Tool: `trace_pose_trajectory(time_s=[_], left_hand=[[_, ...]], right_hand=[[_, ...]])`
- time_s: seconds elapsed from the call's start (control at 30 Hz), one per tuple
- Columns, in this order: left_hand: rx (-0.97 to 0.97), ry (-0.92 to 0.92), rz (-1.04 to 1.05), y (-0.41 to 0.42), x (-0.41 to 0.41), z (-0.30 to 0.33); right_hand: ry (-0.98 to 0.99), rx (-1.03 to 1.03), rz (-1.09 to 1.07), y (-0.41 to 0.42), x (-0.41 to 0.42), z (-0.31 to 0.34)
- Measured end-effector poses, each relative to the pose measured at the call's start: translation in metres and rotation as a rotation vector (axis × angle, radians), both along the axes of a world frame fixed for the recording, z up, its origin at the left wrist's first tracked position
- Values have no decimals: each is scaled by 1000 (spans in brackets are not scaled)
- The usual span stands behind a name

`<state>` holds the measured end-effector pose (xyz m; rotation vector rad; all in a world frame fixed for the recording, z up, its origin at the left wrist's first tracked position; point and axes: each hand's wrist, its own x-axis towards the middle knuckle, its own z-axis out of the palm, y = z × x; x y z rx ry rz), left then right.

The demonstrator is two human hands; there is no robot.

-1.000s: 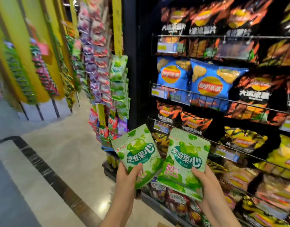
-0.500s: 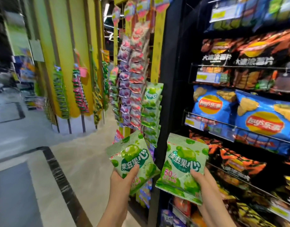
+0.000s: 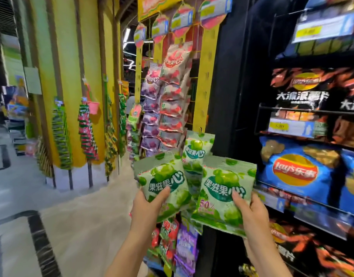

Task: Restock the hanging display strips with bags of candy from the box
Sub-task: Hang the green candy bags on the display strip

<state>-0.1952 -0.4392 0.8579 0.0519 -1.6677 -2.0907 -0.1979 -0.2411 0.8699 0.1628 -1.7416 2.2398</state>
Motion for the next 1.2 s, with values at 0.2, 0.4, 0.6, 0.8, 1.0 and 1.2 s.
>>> trace_pose_trajectory(time_s=[0.2,0.4,0.6,0.8,1.0,1.2], left_hand=[[-54,116,-45,-18,-57,31],[-150,222,-94,-35,-115,66],[-238,308,-218,-55,-172,90],[-334,377,-353,-80,-218,102],[-342,383,-481,-97,-242,102],[-350,385,-552,-100,-247,99]], right_hand=[[184,71,-121,-12,-48,19],[356,265,-249,-24,-87,44],[382,331,-350,-47,-119,65],[384,399,-504,-75,-149,83],[323,425,-618,-90,-169,96],[247,422,-665,-94,-174,98]])
